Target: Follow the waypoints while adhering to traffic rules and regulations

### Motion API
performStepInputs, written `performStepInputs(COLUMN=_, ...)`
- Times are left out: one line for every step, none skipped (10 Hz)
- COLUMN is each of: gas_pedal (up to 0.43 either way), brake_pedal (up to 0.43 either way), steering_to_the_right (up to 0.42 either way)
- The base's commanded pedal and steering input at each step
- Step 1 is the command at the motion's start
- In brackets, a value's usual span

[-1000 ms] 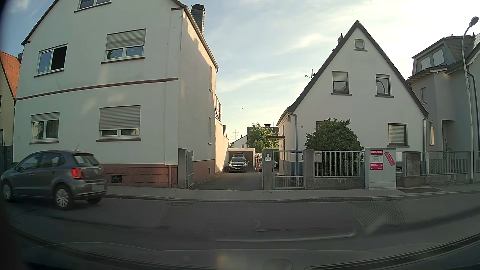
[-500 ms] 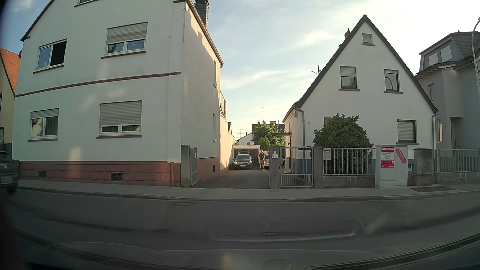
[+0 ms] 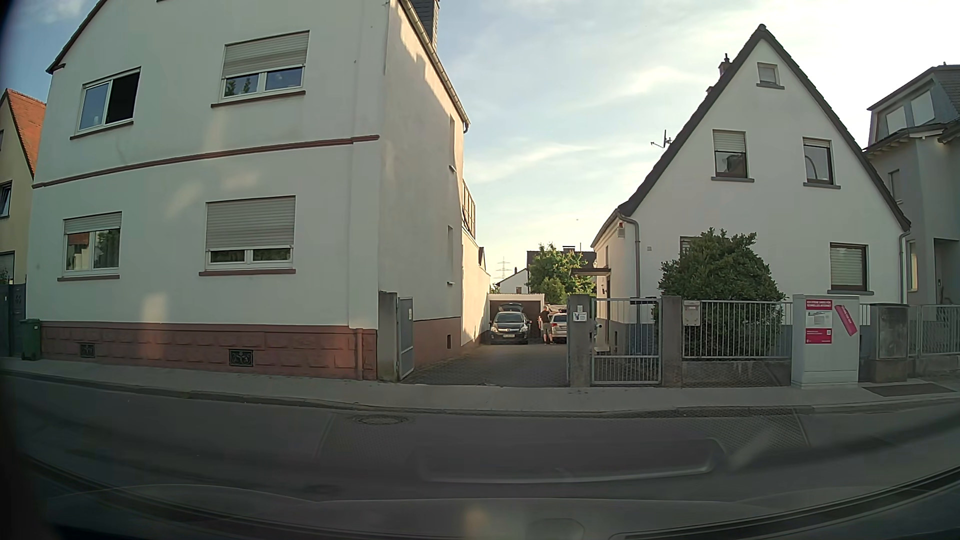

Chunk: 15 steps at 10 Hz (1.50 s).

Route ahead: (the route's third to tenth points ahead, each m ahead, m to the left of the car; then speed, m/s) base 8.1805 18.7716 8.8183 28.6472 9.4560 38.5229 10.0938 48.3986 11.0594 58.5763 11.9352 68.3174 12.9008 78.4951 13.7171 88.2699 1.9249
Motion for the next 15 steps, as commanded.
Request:
performStepInputs(gas_pedal=0.169, brake_pedal=0.03, steering_to_the_right=-0.261)
performStepInputs(gas_pedal=0.177, brake_pedal=0.03, steering_to_the_right=-0.302)
performStepInputs(gas_pedal=0.177, brake_pedal=0.03, steering_to_the_right=-0.349)
performStepInputs(gas_pedal=0.177, brake_pedal=0.03, steering_to_the_right=-0.389)
performStepInputs(gas_pedal=0.177, brake_pedal=0.03, steering_to_the_right=-0.448)
performStepInputs(gas_pedal=0.189, brake_pedal=0.03, steering_to_the_right=-0.498)
performStepInputs(gas_pedal=0.189, brake_pedal=0.03, steering_to_the_right=-0.552)
performStepInputs(gas_pedal=0.197, brake_pedal=0.03, steering_to_the_right=-0.599)
performStepInputs(gas_pedal=0.197, brake_pedal=0.03, steering_to_the_right=-0.634)
performStepInputs(gas_pedal=0.197, brake_pedal=0.03, steering_to_the_right=-0.654)
performStepInputs(gas_pedal=0.197, brake_pedal=0.03, steering_to_the_right=-0.669)
performStepInputs(gas_pedal=0.197, brake_pedal=0.03, steering_to_the_right=-0.671)
performStepInputs(gas_pedal=0.209, brake_pedal=0.03, steering_to_the_right=-0.671)
performStepInputs(gas_pedal=0.22, brake_pedal=0.03, steering_to_the_right=-0.671)
performStepInputs(gas_pedal=0.22, brake_pedal=0.03, steering_to_the_right=-0.671)
